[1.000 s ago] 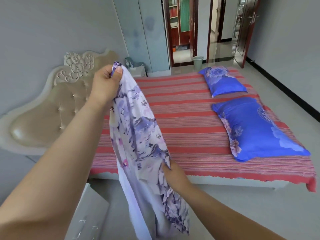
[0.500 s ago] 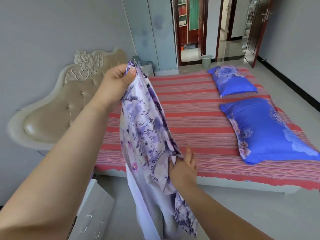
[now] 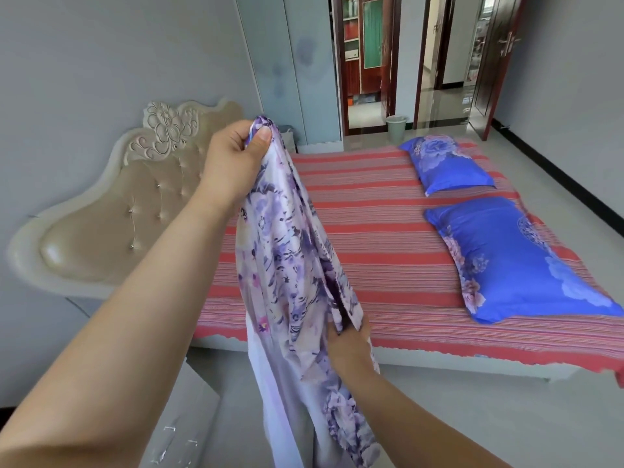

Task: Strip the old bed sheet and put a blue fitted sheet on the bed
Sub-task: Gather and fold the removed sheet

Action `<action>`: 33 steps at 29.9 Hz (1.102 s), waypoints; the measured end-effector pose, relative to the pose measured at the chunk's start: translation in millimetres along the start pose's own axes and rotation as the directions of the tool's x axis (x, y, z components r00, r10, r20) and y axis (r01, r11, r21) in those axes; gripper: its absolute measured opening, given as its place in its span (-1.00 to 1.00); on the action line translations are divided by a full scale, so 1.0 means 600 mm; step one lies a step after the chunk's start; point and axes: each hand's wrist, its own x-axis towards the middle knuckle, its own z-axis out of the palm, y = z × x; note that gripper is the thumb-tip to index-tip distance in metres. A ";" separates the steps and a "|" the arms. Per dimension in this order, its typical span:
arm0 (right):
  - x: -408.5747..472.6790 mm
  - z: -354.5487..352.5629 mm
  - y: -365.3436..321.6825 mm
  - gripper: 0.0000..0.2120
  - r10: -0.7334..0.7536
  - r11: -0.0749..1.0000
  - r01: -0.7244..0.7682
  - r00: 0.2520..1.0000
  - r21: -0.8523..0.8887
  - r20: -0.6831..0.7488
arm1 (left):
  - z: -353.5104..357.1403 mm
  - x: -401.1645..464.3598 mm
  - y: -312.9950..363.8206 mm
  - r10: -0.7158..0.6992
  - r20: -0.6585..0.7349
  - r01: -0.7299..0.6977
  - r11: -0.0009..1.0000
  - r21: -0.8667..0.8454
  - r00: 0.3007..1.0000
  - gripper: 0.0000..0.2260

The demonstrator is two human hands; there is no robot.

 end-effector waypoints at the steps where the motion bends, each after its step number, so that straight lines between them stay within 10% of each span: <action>1: 0.004 -0.009 0.006 -0.50 -0.022 0.998 0.021 0.999 -0.053 -0.023 | -0.006 -0.002 -0.004 -0.004 -0.006 0.004 1.000 0.002 1.000 -0.72; 10: 0.093 -0.254 -0.112 -0.68 -0.290 0.878 0.129 0.910 -0.462 -0.297 | -0.079 -0.037 -0.111 -0.154 -0.250 0.177 0.982 0.070 0.956 -0.74; 15: 0.057 -0.311 -0.212 -0.75 -0.624 0.684 0.291 0.709 -0.669 -0.328 | -0.122 -0.054 -0.170 -0.363 -0.404 0.398 0.917 0.004 0.840 -0.73; 19: 0.015 -0.227 -0.190 -0.60 -0.387 0.707 0.388 0.912 -0.591 0.136 | -0.150 0.000 -0.072 -0.128 -0.592 0.164 0.986 0.007 0.795 -0.72; 24: -0.082 -0.094 -0.127 -0.86 -0.213 0.945 0.319 0.764 -0.069 0.610 | -0.125 0.032 0.031 0.152 -0.529 -0.052 0.979 0.199 0.835 -0.67; 28: 0.009 -0.208 -0.140 -0.77 -0.298 0.927 0.317 0.947 -0.201 0.118 | -0.148 0.010 -0.032 0.020 -0.457 0.123 0.952 0.282 0.889 -0.68; 33: 0.054 -0.345 -0.219 -0.78 -0.476 0.870 0.423 0.856 -0.255 -0.203 | -0.126 -0.061 -0.150 -0.330 -0.326 0.383 0.917 0.112 0.886 -0.58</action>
